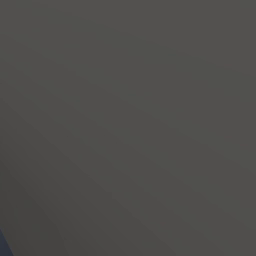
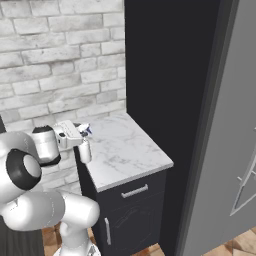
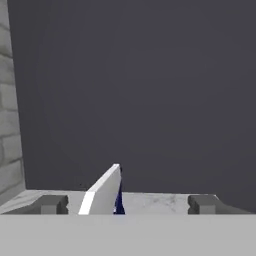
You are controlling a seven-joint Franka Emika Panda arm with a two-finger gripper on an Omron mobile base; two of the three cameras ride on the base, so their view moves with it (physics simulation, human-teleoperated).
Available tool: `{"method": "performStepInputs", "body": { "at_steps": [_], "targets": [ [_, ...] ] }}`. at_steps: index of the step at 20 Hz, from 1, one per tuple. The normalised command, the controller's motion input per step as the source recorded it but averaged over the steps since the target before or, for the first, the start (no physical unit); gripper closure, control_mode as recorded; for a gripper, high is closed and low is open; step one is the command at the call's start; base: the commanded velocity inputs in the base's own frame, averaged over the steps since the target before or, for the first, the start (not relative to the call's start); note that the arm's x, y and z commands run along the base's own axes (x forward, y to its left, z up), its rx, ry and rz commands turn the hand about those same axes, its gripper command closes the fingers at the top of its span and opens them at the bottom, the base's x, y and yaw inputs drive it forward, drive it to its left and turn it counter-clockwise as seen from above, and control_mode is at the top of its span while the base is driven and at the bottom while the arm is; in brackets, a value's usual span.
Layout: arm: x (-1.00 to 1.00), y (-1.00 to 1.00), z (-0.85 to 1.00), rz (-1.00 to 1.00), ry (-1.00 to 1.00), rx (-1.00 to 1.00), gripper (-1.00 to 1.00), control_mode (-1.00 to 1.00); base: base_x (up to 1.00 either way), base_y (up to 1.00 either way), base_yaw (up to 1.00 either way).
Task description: Move the cutting board and knife to the sink. Then move spray from the cabinet to the counter.
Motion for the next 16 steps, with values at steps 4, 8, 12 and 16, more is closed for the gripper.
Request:
{"method": "performStepInputs", "body": {
  "at_steps": [4, 8, 12, 16],
  "targets": [
    [0.01, 0.00, -0.01, 0.00, -0.04, 0.00, -1.00, -1.00, 0.00, 0.00, 0.00],
    [0.00, 0.00, 0.00, 0.00, -0.06, 0.00, -1.00, -1.00, 0.00, 0.00, 0.00],
    [0.00, 0.00, 0.00, 0.00, -0.05, 0.00, -1.00, -1.00, 0.00, 0.00, 0.00],
    [0.00, -0.01, -0.15, 0.00, -0.02, 0.00, -1.00, -1.00, 0.00, 0.00, 0.00]
  ]
}}
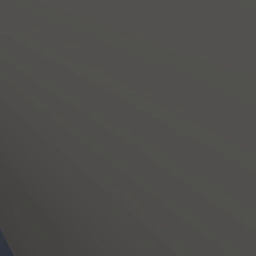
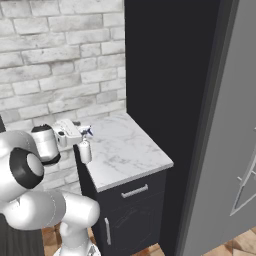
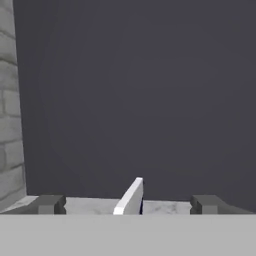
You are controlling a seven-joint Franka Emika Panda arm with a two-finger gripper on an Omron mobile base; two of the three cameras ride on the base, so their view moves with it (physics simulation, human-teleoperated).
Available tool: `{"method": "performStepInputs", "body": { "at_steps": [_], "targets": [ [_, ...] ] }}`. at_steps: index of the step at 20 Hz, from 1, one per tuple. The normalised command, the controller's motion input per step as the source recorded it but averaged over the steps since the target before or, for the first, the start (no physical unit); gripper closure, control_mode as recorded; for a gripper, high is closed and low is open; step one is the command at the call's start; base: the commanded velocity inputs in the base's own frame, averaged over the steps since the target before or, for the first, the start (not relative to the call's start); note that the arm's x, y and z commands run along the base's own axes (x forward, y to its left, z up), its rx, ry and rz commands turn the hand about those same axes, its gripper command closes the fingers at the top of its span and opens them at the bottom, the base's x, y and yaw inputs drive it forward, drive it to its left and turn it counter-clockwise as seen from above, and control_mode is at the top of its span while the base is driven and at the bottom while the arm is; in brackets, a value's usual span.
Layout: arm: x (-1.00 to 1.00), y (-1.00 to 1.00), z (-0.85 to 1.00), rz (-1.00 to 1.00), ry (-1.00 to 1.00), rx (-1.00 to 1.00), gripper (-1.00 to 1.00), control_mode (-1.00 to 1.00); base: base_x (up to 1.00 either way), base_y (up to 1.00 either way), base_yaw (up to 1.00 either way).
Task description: Move the cutting board and knife to the sink. Then move spray from the cabinet to the counter.
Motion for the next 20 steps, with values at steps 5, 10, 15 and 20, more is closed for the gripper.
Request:
{"method": "performStepInputs", "body": {
  "at_steps": [5, 10, 15, 20],
  "targets": [
    [0.00, -0.05, -0.19, 0.00, 0.00, 0.00, -1.00, -1.00, 0.00, 0.00, 0.00],
    [-0.22, -0.02, 0.07, 0.00, -0.04, 0.02, -1.00, -1.00, 0.00, 0.00, 0.00],
    [-0.28, -0.07, 0.14, 0.00, 0.01, 0.03, -1.00, -1.00, 0.00, 0.00, 0.00],
    [-0.40, -0.07, 0.64, 0.00, -0.01, 0.03, -1.00, -1.00, 0.00, 0.00, 0.00]
  ]
}}
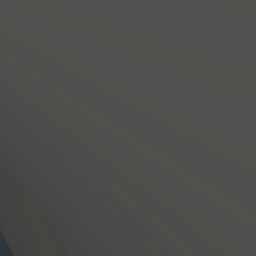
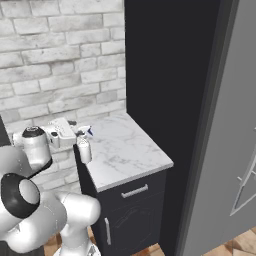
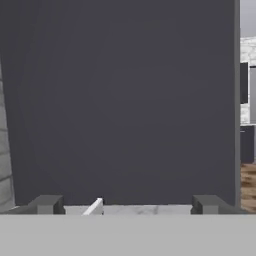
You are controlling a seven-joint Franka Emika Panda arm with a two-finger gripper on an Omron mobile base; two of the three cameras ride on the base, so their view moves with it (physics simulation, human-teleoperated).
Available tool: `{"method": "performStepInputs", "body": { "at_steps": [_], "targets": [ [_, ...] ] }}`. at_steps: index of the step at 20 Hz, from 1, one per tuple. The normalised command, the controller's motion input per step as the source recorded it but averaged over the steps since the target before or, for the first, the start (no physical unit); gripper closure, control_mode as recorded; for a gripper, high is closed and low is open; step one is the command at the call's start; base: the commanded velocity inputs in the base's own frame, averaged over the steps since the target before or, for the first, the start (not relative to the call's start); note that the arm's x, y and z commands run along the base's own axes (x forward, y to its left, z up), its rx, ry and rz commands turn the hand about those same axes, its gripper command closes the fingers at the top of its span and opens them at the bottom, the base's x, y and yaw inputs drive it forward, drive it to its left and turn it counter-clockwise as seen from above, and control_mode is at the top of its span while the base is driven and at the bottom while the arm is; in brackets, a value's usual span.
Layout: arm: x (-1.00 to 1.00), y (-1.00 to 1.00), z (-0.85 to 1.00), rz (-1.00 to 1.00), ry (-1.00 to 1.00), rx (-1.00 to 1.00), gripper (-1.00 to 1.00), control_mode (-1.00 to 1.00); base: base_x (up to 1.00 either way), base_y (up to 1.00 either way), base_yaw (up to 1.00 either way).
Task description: Move the cutting board and knife to the sink. Then move spray from the cabinet to the counter.
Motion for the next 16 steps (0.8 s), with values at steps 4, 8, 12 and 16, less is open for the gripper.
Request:
{"method": "performStepInputs", "body": {
  "at_steps": [4, 8, 12, 16],
  "targets": [
    [-0.67, -0.14, 1.00, 0.00, 0.00, 0.04, -1.00, -1.00, 0.00, 0.00, 0.00],
    [-0.93, -0.27, 1.00, 0.00, 0.00, 0.01, -1.00, -1.00, 0.00, 0.00, 0.00],
    [-1.00, -0.59, 0.94, 0.00, 0.00, 0.02, -1.00, -1.00, 0.00, 0.00, 0.00],
    [-1.00, -0.74, 0.85, 0.01, 0.00, 0.05, -1.00, -1.00, 0.00, 0.00, 0.00]
  ]
}}
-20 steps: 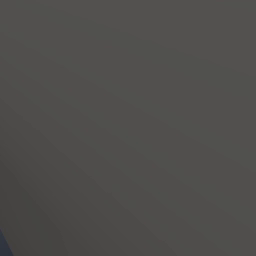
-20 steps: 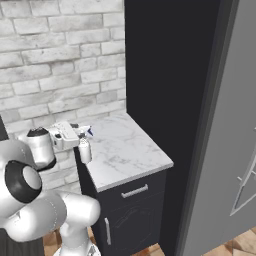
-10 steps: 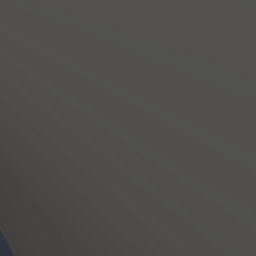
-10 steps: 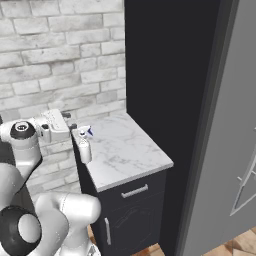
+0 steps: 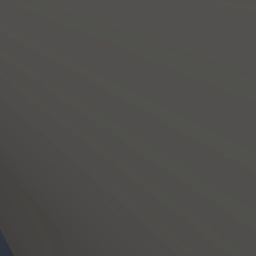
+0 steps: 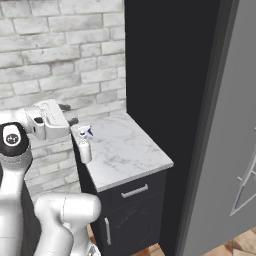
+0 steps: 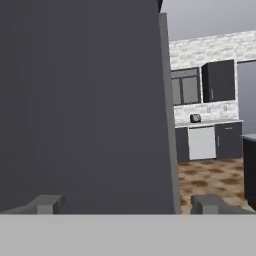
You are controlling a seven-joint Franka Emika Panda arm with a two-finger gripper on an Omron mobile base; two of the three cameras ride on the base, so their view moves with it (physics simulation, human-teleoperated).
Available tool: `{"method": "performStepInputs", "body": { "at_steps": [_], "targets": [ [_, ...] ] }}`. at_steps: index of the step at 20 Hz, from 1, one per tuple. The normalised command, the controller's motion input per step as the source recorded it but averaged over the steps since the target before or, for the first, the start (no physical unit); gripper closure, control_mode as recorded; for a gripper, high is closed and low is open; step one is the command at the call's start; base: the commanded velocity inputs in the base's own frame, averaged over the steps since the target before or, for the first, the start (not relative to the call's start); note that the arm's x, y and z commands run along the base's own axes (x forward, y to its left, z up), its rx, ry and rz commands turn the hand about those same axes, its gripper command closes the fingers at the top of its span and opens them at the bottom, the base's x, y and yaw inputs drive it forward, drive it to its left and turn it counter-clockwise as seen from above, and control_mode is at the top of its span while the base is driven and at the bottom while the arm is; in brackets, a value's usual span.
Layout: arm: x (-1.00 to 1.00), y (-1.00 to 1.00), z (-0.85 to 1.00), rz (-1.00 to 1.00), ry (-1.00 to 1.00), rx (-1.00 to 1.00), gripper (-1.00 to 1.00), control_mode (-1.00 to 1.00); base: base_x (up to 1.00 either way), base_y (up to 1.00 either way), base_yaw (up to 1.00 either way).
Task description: Move the cutting board and knife to the sink. Then move spray from the cabinet to the counter.
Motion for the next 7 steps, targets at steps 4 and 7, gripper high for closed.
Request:
{"method": "performStepInputs", "body": {
  "at_steps": [4, 7],
  "targets": [
    [-1.00, -0.71, 0.89, 0.05, 0.00, 0.06, -1.00, -1.00, 0.00, 0.00, 0.00],
    [-1.00, -0.46, 0.57, 0.06, 0.00, 0.00, -1.00, -1.00, 0.00, 0.00, 0.00]
  ]
}}
